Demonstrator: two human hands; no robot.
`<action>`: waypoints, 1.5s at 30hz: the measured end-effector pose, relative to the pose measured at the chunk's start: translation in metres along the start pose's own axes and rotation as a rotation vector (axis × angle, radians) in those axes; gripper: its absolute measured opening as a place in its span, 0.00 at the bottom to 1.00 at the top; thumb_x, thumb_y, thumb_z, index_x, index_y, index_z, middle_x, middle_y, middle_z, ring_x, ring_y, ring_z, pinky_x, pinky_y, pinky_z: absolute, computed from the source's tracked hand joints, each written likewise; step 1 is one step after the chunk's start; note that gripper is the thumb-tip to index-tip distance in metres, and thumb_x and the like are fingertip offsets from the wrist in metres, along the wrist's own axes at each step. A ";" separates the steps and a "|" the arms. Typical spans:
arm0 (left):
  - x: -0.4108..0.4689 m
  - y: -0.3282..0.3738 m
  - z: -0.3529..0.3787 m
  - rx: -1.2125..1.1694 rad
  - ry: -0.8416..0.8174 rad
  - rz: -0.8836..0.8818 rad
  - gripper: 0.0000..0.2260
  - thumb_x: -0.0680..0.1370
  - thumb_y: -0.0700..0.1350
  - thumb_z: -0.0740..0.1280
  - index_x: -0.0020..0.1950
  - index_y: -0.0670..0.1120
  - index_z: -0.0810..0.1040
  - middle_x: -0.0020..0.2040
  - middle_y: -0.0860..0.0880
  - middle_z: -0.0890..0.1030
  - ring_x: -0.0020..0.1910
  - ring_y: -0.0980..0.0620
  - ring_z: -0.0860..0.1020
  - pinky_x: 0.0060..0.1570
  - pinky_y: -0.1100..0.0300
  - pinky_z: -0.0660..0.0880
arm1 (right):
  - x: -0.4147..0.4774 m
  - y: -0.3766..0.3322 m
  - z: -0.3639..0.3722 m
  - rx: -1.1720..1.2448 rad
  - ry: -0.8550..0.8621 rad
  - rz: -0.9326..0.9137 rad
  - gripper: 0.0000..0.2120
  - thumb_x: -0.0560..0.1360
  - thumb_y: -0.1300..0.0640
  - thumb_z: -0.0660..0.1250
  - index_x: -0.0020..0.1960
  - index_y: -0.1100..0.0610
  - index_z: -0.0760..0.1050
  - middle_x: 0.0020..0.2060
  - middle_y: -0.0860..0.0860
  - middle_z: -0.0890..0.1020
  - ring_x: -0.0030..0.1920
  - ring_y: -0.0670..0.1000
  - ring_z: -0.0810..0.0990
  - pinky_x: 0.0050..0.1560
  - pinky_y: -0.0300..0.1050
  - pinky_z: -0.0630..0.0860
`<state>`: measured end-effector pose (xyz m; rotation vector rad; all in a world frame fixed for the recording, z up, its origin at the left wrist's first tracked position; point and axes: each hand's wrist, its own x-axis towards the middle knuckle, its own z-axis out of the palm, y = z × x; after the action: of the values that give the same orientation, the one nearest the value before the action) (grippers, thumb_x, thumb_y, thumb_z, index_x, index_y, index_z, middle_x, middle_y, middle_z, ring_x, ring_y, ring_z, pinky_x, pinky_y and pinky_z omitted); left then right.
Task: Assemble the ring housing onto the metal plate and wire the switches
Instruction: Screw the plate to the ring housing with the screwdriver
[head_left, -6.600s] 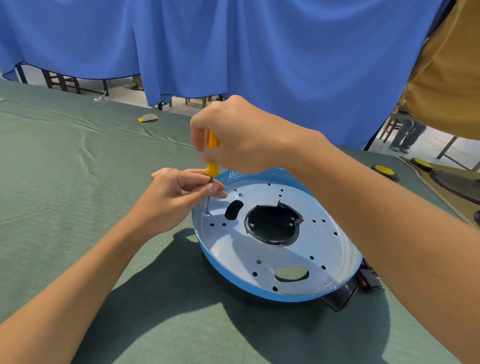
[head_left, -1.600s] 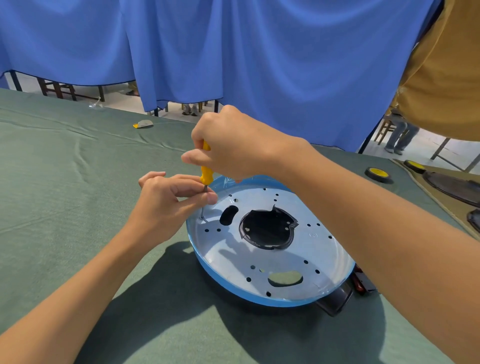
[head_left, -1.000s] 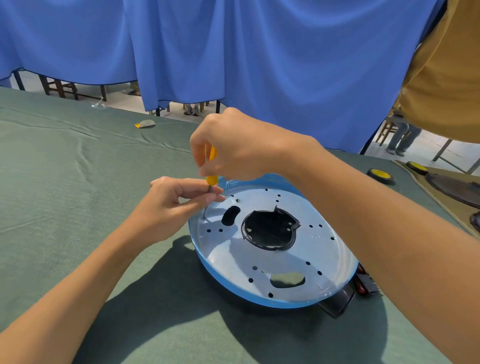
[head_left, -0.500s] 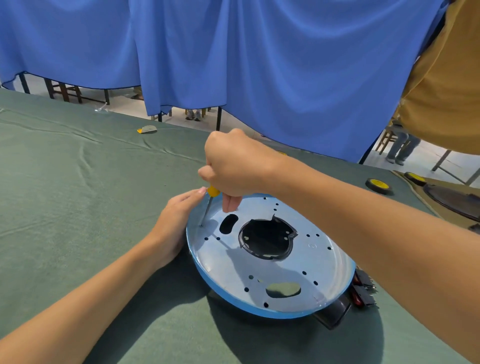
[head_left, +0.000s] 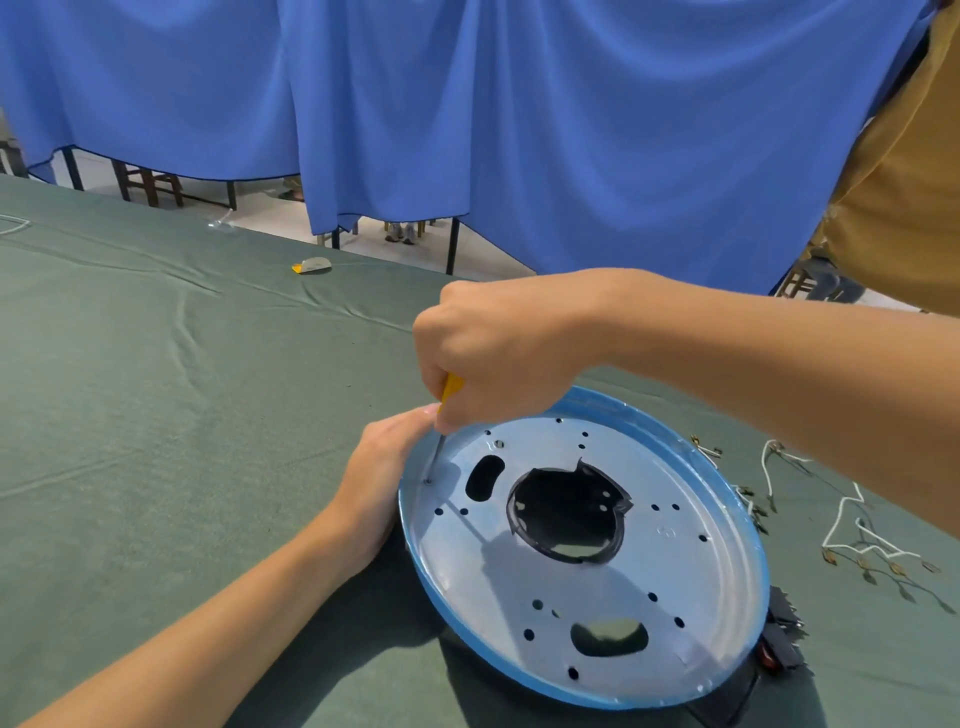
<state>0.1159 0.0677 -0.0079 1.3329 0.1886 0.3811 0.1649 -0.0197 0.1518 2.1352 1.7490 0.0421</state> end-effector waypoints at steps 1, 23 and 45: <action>0.000 0.000 0.002 -0.001 0.005 0.017 0.15 0.76 0.47 0.66 0.30 0.51 0.83 0.32 0.52 0.82 0.31 0.56 0.79 0.31 0.67 0.74 | 0.002 0.000 0.001 0.003 0.001 0.006 0.23 0.75 0.53 0.66 0.26 0.58 0.61 0.20 0.51 0.59 0.24 0.51 0.60 0.21 0.37 0.61; 0.001 -0.002 0.003 0.046 0.074 0.000 0.23 0.76 0.44 0.66 0.22 0.53 0.68 0.23 0.56 0.69 0.23 0.57 0.66 0.24 0.66 0.66 | -0.010 0.000 0.007 0.087 0.132 -0.088 0.06 0.70 0.61 0.69 0.42 0.50 0.77 0.34 0.45 0.77 0.37 0.45 0.73 0.32 0.43 0.71; -0.001 -0.001 0.004 0.016 0.069 0.010 0.18 0.70 0.50 0.67 0.37 0.33 0.76 0.33 0.43 0.73 0.33 0.48 0.70 0.36 0.57 0.67 | -0.005 -0.001 -0.007 0.082 -0.091 0.212 0.13 0.75 0.47 0.67 0.51 0.57 0.77 0.42 0.53 0.82 0.35 0.51 0.74 0.26 0.40 0.64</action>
<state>0.1165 0.0639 -0.0077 1.3379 0.2431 0.4350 0.1611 -0.0220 0.1593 2.3346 1.4927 -0.0704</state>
